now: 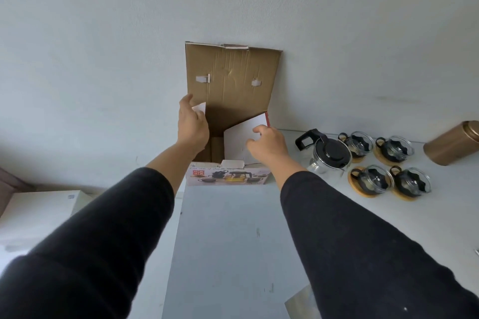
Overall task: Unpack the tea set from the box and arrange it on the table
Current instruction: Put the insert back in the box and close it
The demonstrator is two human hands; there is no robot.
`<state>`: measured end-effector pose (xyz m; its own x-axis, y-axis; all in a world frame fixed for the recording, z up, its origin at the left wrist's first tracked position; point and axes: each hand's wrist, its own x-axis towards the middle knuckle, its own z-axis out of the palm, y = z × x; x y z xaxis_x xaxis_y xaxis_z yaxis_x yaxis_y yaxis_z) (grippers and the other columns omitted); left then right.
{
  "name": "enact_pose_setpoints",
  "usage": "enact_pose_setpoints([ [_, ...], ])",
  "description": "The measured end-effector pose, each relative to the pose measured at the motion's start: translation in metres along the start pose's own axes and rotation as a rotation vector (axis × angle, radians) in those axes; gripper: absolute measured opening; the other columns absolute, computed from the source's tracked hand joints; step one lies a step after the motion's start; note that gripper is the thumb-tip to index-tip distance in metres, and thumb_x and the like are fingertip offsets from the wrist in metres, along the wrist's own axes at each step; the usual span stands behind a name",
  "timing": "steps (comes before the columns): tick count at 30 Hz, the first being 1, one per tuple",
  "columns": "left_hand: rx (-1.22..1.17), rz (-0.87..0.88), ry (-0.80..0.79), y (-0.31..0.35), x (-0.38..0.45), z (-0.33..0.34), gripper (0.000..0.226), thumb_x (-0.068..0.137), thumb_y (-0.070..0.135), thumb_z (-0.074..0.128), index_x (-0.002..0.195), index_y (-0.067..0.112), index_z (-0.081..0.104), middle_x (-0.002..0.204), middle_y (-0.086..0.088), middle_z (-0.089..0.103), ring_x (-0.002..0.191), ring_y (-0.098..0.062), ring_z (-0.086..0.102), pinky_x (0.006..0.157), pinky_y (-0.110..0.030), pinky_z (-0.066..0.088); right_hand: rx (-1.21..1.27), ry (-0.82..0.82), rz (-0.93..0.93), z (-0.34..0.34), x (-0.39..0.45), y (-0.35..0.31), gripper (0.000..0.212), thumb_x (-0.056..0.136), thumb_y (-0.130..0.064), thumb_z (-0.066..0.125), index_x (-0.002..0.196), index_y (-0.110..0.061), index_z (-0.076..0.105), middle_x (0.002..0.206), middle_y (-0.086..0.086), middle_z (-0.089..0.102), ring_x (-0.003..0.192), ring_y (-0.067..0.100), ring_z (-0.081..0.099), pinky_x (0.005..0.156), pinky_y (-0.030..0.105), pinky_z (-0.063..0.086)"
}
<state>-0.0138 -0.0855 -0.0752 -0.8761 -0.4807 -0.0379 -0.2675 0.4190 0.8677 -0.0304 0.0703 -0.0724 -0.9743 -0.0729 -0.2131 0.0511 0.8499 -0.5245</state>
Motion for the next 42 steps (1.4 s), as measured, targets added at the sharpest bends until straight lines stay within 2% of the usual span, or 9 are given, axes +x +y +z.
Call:
enact_pose_setpoints([
  [5, 0.174, -0.035, -0.042, -0.013, 0.002, 0.001, 0.066, 0.087, -0.013, 0.047, 0.145, 0.014, 0.032, 0.156, -0.006, 0.019, 0.142, -0.029, 0.026, 0.113, -0.035, 0.031, 0.053, 0.01, 0.019, -0.003, 0.008, 0.003, 0.043, 0.089, -0.021, 0.052, 0.132, -0.016, 0.052, 0.133, 0.006, 0.053, 0.122, 0.025, 0.051, 0.095, 0.032, 0.045],
  [9, 0.197, -0.113, -0.041, -0.019, 0.012, -0.009, 0.074, 0.085, -0.008, 0.058, 0.147, 0.019, 0.027, 0.152, -0.009, 0.024, 0.136, -0.031, 0.034, 0.103, -0.039, 0.043, 0.273, 0.27, 0.044, -0.017, 0.024, -0.013, 0.038, 0.087, -0.018, 0.054, 0.125, -0.014, 0.051, 0.125, 0.007, 0.054, 0.108, 0.024, 0.055, 0.083, 0.028, 0.044],
  [12, 0.169, -0.193, -0.088, -0.027, 0.018, -0.016, 0.079, 0.086, 0.001, 0.063, 0.149, 0.02, 0.02, 0.147, -0.01, 0.037, 0.132, -0.031, 0.042, 0.099, -0.043, 0.047, 0.454, 0.391, 0.075, -0.04, 0.04, -0.032, 0.053, 0.088, -0.016, 0.058, 0.136, -0.02, 0.037, 0.132, 0.007, 0.042, 0.096, 0.018, 0.05, 0.079, 0.027, 0.045],
  [18, 0.162, -0.181, -0.13, -0.032, 0.016, -0.021, 0.064, 0.088, 0.016, 0.066, 0.144, 0.018, 0.034, 0.139, -0.007, 0.051, 0.124, -0.029, 0.052, 0.096, -0.044, 0.05, 0.38, 0.42, -0.011, -0.064, 0.066, -0.058, 0.069, 0.085, -0.008, 0.056, 0.142, -0.036, 0.028, 0.137, 0.003, 0.035, 0.119, 0.022, 0.049, 0.095, 0.037, 0.05],
  [20, 0.171, -0.167, -0.128, -0.033, 0.016, -0.021, 0.063, 0.088, 0.017, 0.066, 0.144, 0.018, 0.035, 0.139, -0.006, 0.051, 0.124, -0.028, 0.052, 0.095, -0.044, 0.05, 0.339, 0.476, -0.017, -0.068, 0.072, -0.063, 0.059, 0.085, -0.008, 0.051, 0.136, -0.034, 0.035, 0.129, 0.001, 0.039, 0.115, 0.022, 0.05, 0.092, 0.038, 0.05],
  [24, 0.184, -0.152, -0.121, -0.035, 0.016, -0.021, 0.064, 0.089, 0.018, 0.065, 0.145, 0.02, 0.035, 0.139, -0.006, 0.051, 0.124, -0.028, 0.053, 0.096, -0.044, 0.05, 0.487, 0.531, -0.023, -0.072, 0.076, -0.068, 0.021, 0.086, -0.017, 0.047, 0.107, -0.018, 0.045, 0.104, -0.002, 0.041, 0.079, 0.016, 0.054, 0.061, 0.022, 0.044],
  [31, 0.218, -0.191, -0.124, -0.035, 0.009, -0.023, 0.064, 0.091, 0.033, 0.059, 0.148, 0.03, 0.03, 0.132, -0.011, 0.051, 0.115, -0.031, 0.056, 0.09, -0.044, 0.055, 0.545, 0.551, -0.024, -0.076, 0.056, -0.051, 0.024, 0.092, -0.039, 0.048, 0.093, -0.016, 0.04, 0.085, -0.002, 0.051, 0.08, 0.022, 0.058, 0.069, 0.031, 0.048],
  [35, 0.103, -0.243, -0.104, -0.034, -0.003, -0.028, 0.057, 0.094, 0.035, 0.054, 0.146, 0.023, 0.035, 0.133, -0.007, 0.058, 0.116, -0.029, 0.059, 0.088, -0.039, 0.054, 0.566, 0.493, -0.021, -0.069, 0.028, -0.03, 0.022, 0.088, -0.032, 0.057, 0.098, -0.013, 0.054, 0.094, 0.0, 0.061, 0.089, 0.024, 0.069, 0.08, 0.033, 0.058],
  [42, 0.086, -0.141, -0.061, -0.038, -0.052, -0.028, 0.044, 0.092, 0.027, 0.055, 0.134, 0.016, 0.047, 0.133, -0.01, 0.054, 0.119, -0.027, 0.053, 0.1, -0.039, 0.047, 0.378, 0.396, -0.023, -0.048, -0.033, 0.006, 0.025, 0.088, -0.024, 0.066, 0.109, -0.012, 0.065, 0.113, 0.003, 0.065, 0.089, 0.012, 0.055, 0.085, 0.026, 0.048],
])
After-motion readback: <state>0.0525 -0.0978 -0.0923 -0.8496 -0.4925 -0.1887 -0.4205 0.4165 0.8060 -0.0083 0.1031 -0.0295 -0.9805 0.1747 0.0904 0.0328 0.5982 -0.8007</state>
